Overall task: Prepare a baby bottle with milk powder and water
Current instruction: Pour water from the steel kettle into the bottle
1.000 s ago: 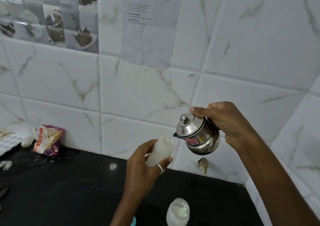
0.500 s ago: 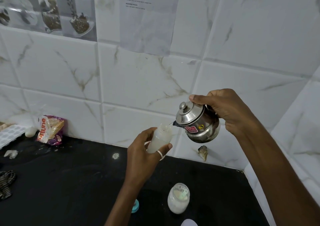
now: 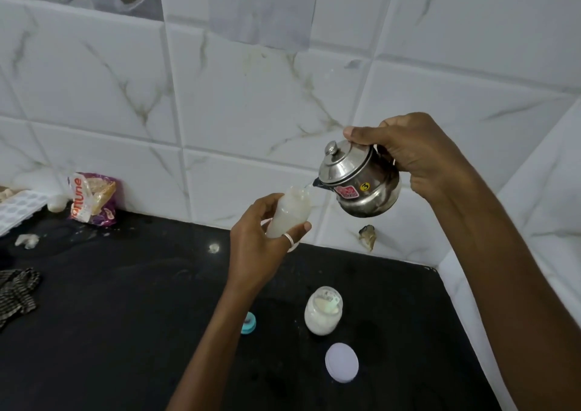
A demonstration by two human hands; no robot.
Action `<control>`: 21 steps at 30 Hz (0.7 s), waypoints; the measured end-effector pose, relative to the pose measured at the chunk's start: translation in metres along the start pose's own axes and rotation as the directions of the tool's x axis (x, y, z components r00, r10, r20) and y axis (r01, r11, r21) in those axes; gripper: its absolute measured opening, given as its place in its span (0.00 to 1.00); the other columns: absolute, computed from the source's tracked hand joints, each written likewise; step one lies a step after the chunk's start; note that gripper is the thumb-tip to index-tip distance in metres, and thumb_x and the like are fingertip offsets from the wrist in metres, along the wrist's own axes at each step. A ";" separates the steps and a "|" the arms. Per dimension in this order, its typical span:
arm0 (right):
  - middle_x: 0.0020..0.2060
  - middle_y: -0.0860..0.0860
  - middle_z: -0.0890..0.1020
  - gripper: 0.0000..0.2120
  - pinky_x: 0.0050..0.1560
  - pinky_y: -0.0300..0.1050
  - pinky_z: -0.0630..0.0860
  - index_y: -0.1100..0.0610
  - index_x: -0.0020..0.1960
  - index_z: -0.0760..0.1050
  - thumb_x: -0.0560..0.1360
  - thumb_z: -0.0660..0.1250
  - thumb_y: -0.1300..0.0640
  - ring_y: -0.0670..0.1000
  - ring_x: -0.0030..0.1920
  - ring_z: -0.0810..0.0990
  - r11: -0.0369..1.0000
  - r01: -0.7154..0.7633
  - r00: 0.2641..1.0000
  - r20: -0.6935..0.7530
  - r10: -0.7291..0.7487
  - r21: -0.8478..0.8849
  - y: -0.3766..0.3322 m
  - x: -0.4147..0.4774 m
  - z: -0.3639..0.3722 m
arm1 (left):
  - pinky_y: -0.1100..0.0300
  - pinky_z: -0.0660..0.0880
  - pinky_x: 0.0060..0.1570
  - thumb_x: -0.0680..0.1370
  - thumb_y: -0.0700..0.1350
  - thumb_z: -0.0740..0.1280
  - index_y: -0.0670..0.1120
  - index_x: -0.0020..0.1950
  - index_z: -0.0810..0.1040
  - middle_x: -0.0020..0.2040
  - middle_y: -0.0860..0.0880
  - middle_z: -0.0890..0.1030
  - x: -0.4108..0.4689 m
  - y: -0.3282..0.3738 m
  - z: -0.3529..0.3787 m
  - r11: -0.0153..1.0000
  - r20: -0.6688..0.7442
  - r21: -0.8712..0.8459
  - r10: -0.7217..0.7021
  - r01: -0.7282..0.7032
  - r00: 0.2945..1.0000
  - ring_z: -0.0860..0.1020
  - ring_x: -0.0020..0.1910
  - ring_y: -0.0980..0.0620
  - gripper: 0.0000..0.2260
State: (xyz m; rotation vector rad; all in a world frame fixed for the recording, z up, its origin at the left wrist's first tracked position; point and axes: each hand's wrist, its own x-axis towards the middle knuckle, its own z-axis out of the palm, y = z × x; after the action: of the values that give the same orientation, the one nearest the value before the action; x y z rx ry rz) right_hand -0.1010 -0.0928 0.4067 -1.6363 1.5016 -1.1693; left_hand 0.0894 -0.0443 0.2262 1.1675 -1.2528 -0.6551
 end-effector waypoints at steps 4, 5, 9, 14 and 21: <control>0.26 0.47 0.65 0.24 0.34 0.41 0.65 0.54 0.30 0.67 0.66 0.82 0.49 0.44 0.23 0.65 1.000 0.002 1.000 -0.007 -0.002 -0.007 0.002 0.000 0.001 | 0.67 0.79 0.52 0.70 0.51 0.81 0.58 0.63 0.76 0.59 0.61 0.80 -0.002 0.000 -0.001 1.000 0.005 0.008 -0.007 0.007 1.000 0.78 0.58 0.65 0.25; 0.27 0.48 0.65 0.23 0.34 0.40 0.65 0.54 0.30 0.68 0.66 0.82 0.49 0.44 0.23 0.65 1.000 0.003 1.000 -0.009 -0.003 -0.007 0.002 -0.001 0.002 | 0.66 0.79 0.52 0.70 0.51 0.81 0.57 0.63 0.76 0.59 0.59 0.80 -0.003 0.000 -0.001 1.000 0.005 0.011 -0.006 0.006 1.000 0.79 0.58 0.63 0.25; 0.29 0.50 0.66 0.22 0.37 0.42 0.68 0.55 0.31 0.69 0.66 0.82 0.49 0.45 0.25 0.66 1.000 0.000 1.000 -0.014 0.000 -0.007 0.003 0.000 0.002 | 0.63 0.81 0.54 0.71 0.51 0.80 0.53 0.66 0.77 0.61 0.56 0.80 -0.004 -0.004 0.000 1.000 0.016 0.026 0.008 -0.008 1.000 0.79 0.60 0.56 0.26; 0.28 0.49 0.66 0.22 0.38 0.42 0.69 0.55 0.29 0.70 0.66 0.82 0.50 0.46 0.26 0.66 1.000 -0.003 1.000 -0.021 0.003 0.005 0.005 0.000 0.002 | 0.65 0.80 0.54 0.71 0.51 0.80 0.54 0.65 0.76 0.61 0.57 0.79 -0.004 -0.004 0.001 1.000 0.028 0.027 0.012 -0.013 1.000 0.78 0.61 0.55 0.25; 0.27 0.49 0.66 0.22 0.33 0.38 0.68 0.55 0.31 0.70 0.66 0.82 0.49 0.45 0.24 0.66 1.000 -0.009 1.000 -0.029 0.008 -0.016 0.006 0.000 0.002 | 0.71 0.77 0.52 0.71 0.50 0.80 0.51 0.67 0.76 0.62 0.56 0.79 -0.004 -0.007 0.001 1.000 0.032 0.028 0.005 -0.006 0.999 0.78 0.62 0.54 0.26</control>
State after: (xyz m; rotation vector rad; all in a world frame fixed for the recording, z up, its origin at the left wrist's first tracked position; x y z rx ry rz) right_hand -0.1019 -0.0939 0.4003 -1.6286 1.5377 -1.1840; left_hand 0.0887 -0.0432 0.2176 1.1807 -1.2949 -0.6559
